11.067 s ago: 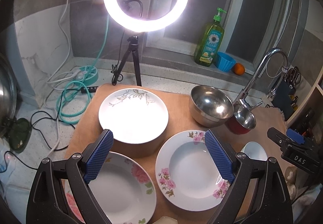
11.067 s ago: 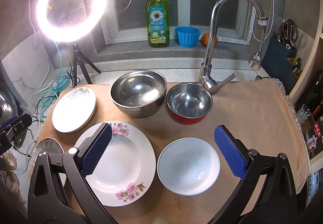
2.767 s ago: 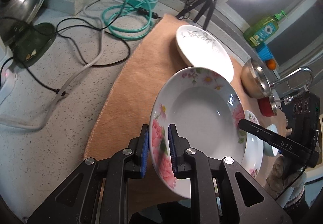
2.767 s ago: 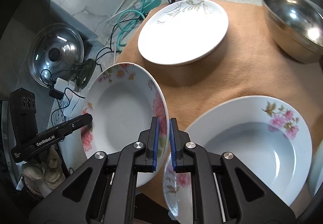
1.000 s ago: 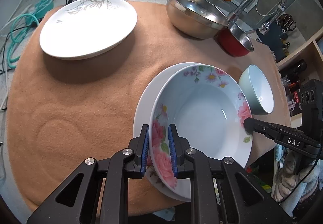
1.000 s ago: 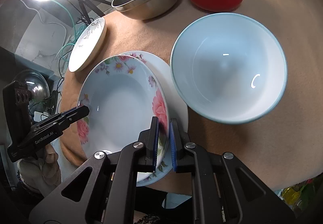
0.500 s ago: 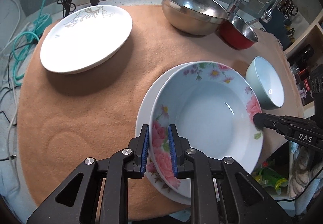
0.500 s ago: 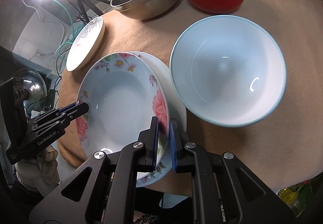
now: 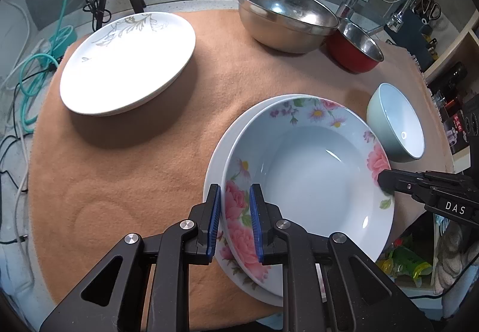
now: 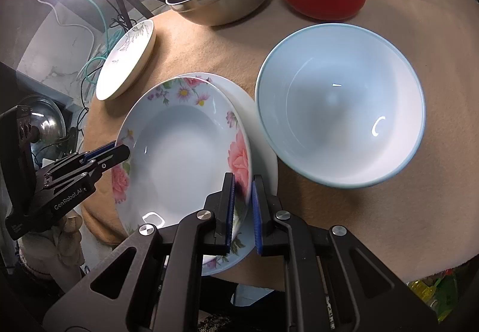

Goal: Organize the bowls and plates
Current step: 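Open the left tool and move it toward the white leaf-pattern plate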

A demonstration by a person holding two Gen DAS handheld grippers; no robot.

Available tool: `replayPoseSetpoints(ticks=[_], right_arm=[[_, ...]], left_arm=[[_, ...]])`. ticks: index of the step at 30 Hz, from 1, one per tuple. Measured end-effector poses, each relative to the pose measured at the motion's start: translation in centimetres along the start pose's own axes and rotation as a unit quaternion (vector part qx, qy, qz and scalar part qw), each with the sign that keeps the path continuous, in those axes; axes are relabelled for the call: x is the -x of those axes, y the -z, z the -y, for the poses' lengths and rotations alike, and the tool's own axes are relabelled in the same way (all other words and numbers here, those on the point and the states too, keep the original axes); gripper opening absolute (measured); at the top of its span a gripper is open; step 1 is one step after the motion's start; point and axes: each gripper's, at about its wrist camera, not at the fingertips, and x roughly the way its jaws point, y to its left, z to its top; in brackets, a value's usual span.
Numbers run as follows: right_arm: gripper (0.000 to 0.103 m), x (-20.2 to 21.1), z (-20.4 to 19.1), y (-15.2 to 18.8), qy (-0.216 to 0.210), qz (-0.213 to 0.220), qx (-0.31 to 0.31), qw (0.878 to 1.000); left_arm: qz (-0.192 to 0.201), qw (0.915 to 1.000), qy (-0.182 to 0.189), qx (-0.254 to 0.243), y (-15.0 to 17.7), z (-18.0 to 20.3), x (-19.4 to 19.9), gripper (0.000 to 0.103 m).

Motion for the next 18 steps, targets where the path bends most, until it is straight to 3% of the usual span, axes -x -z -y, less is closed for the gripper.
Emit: replayPoseSetpoints(ticks=[18], right_arm=[[0.012,0.9,1.1,-0.4,-0.013,0.006,-0.022,1.0]], left_arm=[[0.0,0.9994,0.029,0.021,-0.1,-0.9,0.1,0.017]])
